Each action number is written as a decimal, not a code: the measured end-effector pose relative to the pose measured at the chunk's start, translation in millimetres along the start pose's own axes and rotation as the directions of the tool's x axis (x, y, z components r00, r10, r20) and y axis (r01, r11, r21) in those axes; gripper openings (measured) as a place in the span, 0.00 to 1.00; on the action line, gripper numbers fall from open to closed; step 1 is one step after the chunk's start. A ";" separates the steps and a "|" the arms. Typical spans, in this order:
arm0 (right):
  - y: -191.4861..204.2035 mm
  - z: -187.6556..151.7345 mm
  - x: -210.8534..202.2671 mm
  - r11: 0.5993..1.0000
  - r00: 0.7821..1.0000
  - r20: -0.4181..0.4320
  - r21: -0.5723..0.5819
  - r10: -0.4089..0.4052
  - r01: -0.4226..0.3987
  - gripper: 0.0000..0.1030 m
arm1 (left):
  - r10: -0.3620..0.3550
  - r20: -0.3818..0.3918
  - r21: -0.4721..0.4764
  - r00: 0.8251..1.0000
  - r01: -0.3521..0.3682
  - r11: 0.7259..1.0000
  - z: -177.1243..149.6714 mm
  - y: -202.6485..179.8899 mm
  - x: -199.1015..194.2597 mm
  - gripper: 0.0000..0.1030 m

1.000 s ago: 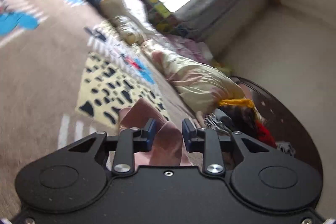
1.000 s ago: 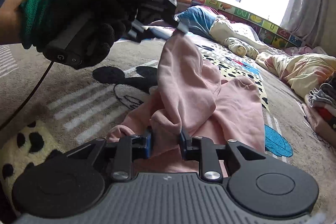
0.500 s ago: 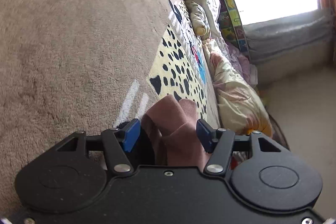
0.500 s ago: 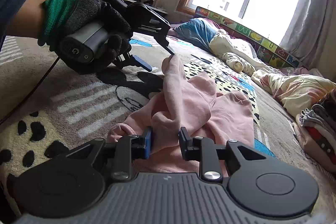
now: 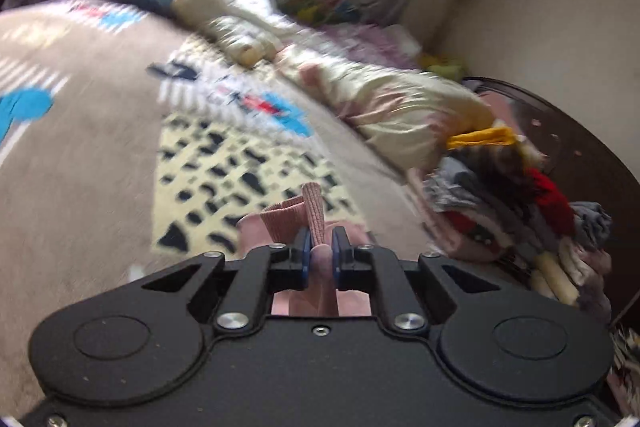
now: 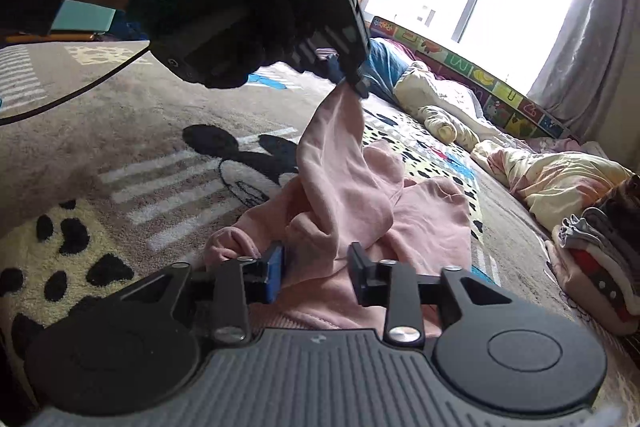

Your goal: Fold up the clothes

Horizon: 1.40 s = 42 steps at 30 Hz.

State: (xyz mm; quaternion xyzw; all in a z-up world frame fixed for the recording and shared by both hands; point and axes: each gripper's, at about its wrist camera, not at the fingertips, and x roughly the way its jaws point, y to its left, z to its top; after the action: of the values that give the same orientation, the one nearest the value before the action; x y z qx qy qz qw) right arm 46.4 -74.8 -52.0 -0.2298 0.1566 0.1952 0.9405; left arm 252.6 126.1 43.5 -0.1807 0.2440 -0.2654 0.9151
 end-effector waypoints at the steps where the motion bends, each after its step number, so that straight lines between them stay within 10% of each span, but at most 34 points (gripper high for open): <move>1: -1.9 1.2 0.5 1.000 1.000 0.005 0.010 -0.008 0.008 0.51 | -0.057 0.029 0.058 0.998 0.055 0.997 4.1 -13.0 -7.0 0.08; 10: -4.4 7.5 11.0 1.000 0.999 0.031 0.001 -0.015 0.015 0.40 | -0.354 0.005 0.326 0.935 0.333 0.885 20.7 -72.7 -10.2 0.08; 14: 1.0 2.4 11.6 0.999 0.999 0.017 -0.020 -0.039 0.039 0.40 | -0.274 0.006 0.230 0.962 0.265 0.936 13.3 -42.4 13.2 0.08; 16: 2.7 -0.6 13.6 0.999 0.999 0.005 -0.026 -0.047 0.047 0.40 | -0.082 -0.030 0.144 0.996 0.085 0.986 8.5 -18.2 26.4 0.08; 18: 3.9 -1.6 15.3 0.998 0.998 0.002 -0.026 -0.055 0.055 0.40 | 0.087 -0.105 0.072 0.991 -0.080 0.994 2.7 6.8 47.6 0.08; 25: 1.0 7.0 18.7 1.000 1.000 0.014 0.007 -0.012 0.012 0.25 | 0.016 -0.048 -0.102 0.999 -0.021 0.995 -7.9 37.1 49.2 0.08; 34: 27.6 2.7 6.2 0.983 0.995 0.015 -0.158 0.097 -0.094 0.23 | -0.146 -0.008 -0.049 0.989 0.145 0.988 6.5 11.4 34.1 0.08; 42: -6.2 12.6 -8.2 0.994 0.998 0.065 0.108 -0.007 0.000 0.46 | -0.245 0.008 0.037 0.969 0.244 0.969 28.8 -21.0 31.4 0.08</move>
State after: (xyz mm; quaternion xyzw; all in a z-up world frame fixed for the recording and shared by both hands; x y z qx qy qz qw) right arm 44.5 -76.1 -35.9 -0.1723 0.1359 0.1923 0.9565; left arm 283.1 97.2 65.6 -0.1947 0.2091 -0.3794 0.8800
